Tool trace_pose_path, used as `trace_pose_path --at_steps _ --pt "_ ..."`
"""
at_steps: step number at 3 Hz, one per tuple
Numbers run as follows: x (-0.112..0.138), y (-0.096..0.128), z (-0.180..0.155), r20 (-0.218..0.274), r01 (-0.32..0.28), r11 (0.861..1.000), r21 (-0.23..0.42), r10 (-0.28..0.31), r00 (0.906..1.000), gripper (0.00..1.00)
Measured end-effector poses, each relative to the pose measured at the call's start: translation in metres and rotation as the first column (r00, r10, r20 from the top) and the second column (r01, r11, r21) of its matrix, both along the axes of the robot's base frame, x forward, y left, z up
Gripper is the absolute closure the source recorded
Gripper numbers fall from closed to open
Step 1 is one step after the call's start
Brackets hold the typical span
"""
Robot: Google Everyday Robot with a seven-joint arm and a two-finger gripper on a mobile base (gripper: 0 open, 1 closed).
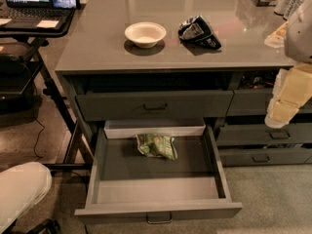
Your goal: Pick green jalapeno chip bag from middle drawer and place on counter
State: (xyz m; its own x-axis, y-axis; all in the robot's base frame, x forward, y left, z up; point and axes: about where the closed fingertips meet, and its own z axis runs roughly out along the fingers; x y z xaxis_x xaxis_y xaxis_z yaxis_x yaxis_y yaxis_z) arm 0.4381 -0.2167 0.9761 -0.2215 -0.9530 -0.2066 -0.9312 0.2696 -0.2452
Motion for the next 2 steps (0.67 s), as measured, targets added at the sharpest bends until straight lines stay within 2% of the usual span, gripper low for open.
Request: trace_pose_path --at_steps 1,2 --pt "0.000 0.000 0.001 0.003 0.000 1.000 0.002 0.000 1.0000 0.00" --pt "0.012 0.008 -0.004 -0.006 0.067 0.996 0.053 -0.067 0.9978 0.00"
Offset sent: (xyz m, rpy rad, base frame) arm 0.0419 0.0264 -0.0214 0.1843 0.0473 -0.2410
